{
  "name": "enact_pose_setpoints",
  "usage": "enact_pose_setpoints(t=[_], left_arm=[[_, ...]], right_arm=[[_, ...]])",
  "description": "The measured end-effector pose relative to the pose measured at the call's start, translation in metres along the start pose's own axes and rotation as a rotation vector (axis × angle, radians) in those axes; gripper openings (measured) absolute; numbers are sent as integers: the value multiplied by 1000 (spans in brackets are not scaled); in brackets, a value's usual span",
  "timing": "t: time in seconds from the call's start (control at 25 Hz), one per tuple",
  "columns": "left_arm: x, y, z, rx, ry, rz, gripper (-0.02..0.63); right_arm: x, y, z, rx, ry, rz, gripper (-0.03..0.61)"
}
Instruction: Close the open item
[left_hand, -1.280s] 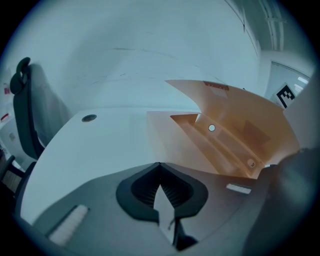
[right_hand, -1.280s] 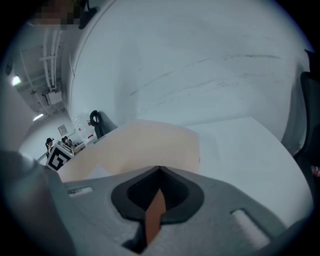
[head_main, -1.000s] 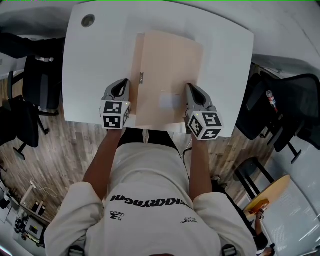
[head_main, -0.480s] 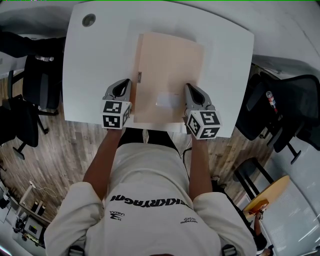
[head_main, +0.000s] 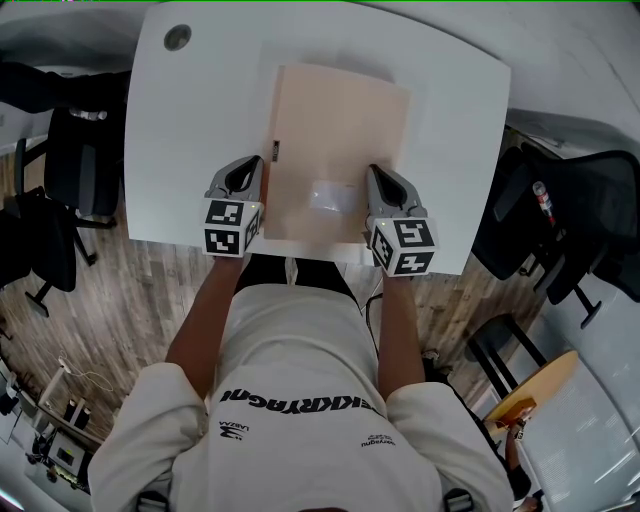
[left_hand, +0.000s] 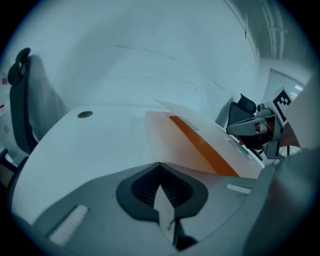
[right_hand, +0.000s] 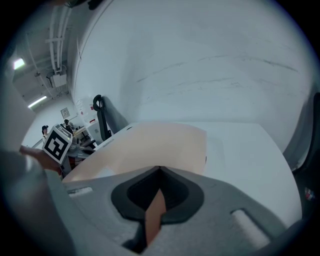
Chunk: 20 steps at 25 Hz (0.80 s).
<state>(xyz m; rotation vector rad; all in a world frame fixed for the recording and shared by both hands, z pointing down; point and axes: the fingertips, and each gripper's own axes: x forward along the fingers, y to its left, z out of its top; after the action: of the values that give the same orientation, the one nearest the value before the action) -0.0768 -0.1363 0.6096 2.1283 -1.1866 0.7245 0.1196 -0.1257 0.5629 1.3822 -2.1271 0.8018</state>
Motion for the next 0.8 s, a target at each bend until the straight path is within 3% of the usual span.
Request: enact_pose_setpoints(t=[0.8], left_arm=[[2, -2, 2, -19, 11, -63, 5]], right_arm=[[11, 12, 2, -100, 57, 5, -2]])
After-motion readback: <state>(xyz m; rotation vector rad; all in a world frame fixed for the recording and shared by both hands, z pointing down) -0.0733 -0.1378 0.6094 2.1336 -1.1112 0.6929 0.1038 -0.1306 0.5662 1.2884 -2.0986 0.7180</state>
